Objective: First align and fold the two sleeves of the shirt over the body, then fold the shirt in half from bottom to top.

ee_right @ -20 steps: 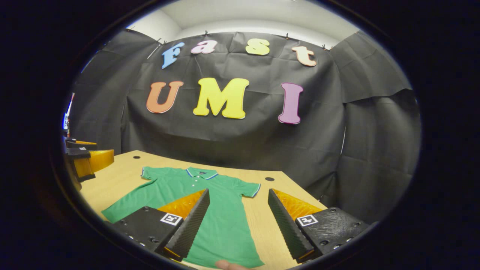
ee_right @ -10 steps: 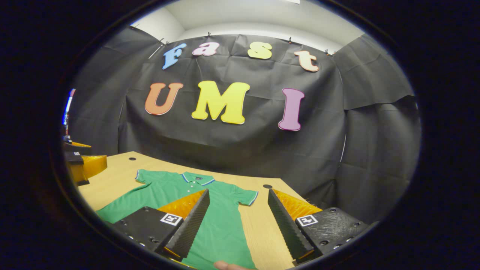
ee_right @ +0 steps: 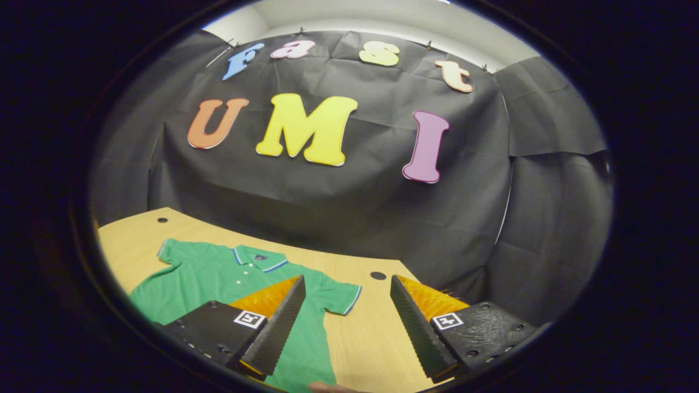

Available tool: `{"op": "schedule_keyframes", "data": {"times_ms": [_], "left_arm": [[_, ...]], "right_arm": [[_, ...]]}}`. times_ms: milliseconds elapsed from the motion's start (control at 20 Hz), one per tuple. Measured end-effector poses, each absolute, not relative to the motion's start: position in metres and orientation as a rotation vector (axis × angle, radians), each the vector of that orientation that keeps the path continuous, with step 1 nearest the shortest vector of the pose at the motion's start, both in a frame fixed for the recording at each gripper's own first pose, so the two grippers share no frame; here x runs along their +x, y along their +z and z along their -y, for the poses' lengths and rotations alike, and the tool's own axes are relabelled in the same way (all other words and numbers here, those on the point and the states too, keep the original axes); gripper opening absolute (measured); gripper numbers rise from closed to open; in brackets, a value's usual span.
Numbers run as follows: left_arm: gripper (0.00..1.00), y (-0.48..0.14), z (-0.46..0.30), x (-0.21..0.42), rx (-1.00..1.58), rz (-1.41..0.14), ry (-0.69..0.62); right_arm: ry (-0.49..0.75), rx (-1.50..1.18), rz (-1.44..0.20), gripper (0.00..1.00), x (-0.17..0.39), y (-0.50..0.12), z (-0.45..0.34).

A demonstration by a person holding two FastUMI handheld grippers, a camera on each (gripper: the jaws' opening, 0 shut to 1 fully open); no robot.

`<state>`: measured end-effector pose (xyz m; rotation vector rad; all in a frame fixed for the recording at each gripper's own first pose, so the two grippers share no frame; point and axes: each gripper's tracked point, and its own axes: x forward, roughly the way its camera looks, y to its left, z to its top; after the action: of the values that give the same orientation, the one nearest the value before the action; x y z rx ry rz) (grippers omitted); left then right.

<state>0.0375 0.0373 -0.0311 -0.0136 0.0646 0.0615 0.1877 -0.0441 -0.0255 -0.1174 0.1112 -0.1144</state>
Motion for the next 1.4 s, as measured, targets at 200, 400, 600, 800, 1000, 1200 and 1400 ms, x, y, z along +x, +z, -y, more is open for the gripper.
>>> {"op": "schedule_keyframes", "data": {"times_ms": [200,400,600,800,1000,1200,1400], "left_arm": [[1.0,-0.035,-0.051,0.043,-0.051,-0.073,0.075],[1.0,-0.051,-0.059,0.053,-0.101,-0.127,0.094],[1.0,-0.058,-0.072,0.057,-0.053,-0.142,0.145],[1.0,-0.064,-0.07,0.061,-0.07,-0.159,0.134],[1.0,-0.071,-0.066,0.063,-0.077,-0.184,0.125],[1.0,-0.07,-0.066,0.062,-0.068,-0.175,0.129],[1.0,-0.071,-0.065,0.062,-0.069,-0.18,0.127]], "right_arm": [[-0.155,-0.109,-0.234,0.95,0.264,-0.073,0.061],[-0.163,-0.074,-0.408,0.94,0.32,-0.132,0.06],[-0.221,0.045,-0.522,0.93,0.345,-0.172,0.066],[-0.206,0.134,-0.586,0.89,0.347,-0.184,0.068],[-0.179,0.21,-0.602,0.83,0.359,-0.188,0.068],[-0.109,0.242,-0.604,0.29,0.368,-0.188,0.055],[-0.09,0.143,-0.585,0.03,0.367,-0.184,0.055]]}}
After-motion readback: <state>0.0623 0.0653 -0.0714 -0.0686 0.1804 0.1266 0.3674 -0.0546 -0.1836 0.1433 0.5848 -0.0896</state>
